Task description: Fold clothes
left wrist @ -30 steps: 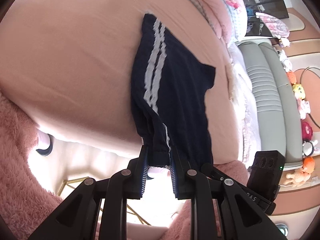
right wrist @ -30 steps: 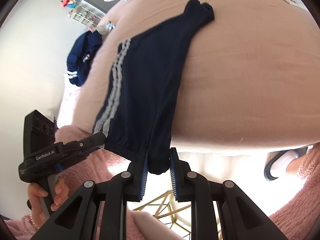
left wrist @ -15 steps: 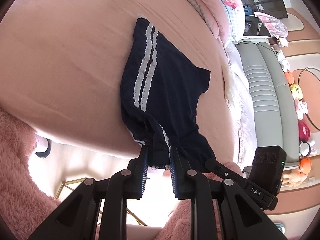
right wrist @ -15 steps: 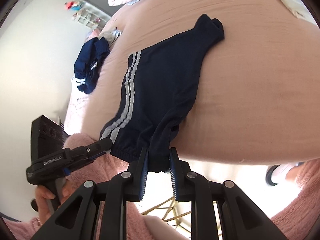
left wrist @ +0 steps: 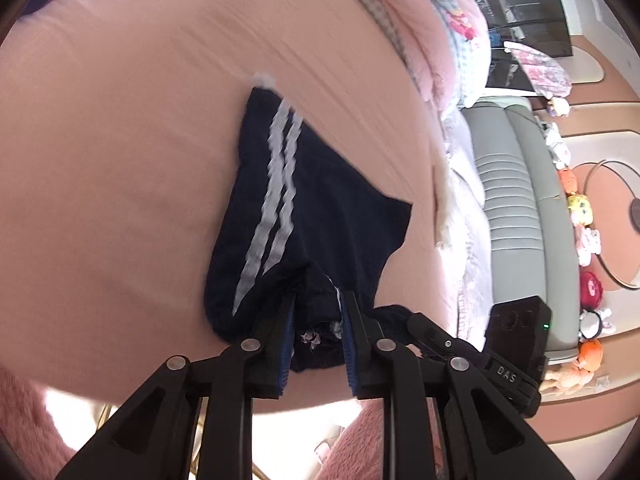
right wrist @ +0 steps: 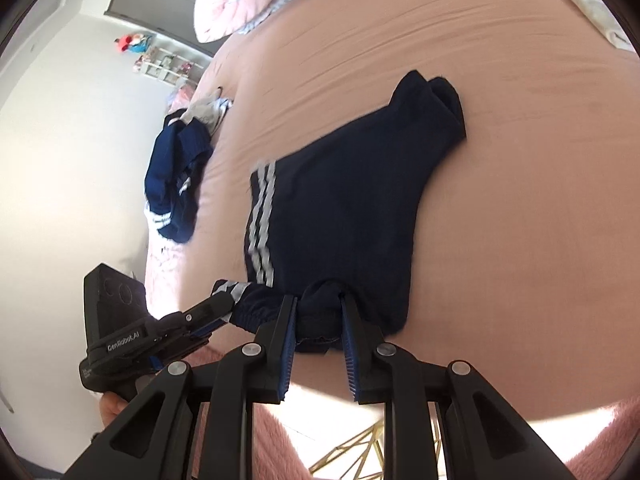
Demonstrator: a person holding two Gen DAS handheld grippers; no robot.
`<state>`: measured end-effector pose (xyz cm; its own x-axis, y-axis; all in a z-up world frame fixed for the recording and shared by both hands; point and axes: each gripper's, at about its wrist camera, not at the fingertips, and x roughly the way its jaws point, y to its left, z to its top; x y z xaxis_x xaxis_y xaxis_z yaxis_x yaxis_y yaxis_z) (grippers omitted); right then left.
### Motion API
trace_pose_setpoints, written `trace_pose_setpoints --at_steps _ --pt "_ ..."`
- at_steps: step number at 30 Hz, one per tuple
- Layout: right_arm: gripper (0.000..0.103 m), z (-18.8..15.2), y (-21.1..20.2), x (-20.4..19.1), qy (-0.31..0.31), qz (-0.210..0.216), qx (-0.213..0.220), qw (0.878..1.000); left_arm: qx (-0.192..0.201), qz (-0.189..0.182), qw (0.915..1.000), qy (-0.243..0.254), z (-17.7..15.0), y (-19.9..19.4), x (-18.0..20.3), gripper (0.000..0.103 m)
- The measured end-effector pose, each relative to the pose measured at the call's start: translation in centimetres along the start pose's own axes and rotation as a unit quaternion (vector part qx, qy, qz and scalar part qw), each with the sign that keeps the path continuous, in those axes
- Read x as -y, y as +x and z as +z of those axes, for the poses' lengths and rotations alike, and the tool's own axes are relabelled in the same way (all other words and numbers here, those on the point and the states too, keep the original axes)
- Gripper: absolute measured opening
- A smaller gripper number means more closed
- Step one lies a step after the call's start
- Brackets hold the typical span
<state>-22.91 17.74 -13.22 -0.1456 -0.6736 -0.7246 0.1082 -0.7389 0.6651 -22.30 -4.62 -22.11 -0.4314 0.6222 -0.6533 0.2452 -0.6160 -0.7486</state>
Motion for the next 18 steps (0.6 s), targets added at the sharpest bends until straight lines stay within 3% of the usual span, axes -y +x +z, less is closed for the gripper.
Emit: trace_pose_setpoints --at_steps 3,5,9,13,16,18 --pt "0.029 1.0 0.1 0.9 0.033 0.022 0.01 0.999 0.019 -0.009 0.9997 0.007 1.0 -0.7 0.0 0.034" --pt "0.037 1.2 -0.6 1.1 0.041 0.034 0.023 0.998 0.032 -0.011 0.9992 0.023 1.4 -1.4 0.2 0.048" --pt "0.041 1.0 -1.8 0.9 0.024 0.016 0.046 0.999 0.028 0.039 0.9919 0.117 0.3 -1.1 1.7 0.048" --pt "0.041 0.1 -1.8 -1.1 -0.083 -0.076 0.055 0.992 0.016 0.102 0.9686 0.226 -1.4 -0.3 3.5 0.046" --pt "0.041 -1.5 -0.3 -3.6 -0.191 -0.144 0.043 0.97 0.006 0.147 0.9414 0.303 -2.6 0.4 4.9 0.046" --pt "0.041 -2.2 1.3 -4.8 -0.235 -0.162 0.024 0.958 -0.003 0.165 0.9326 0.321 -3.0 1.6 5.0 0.046"
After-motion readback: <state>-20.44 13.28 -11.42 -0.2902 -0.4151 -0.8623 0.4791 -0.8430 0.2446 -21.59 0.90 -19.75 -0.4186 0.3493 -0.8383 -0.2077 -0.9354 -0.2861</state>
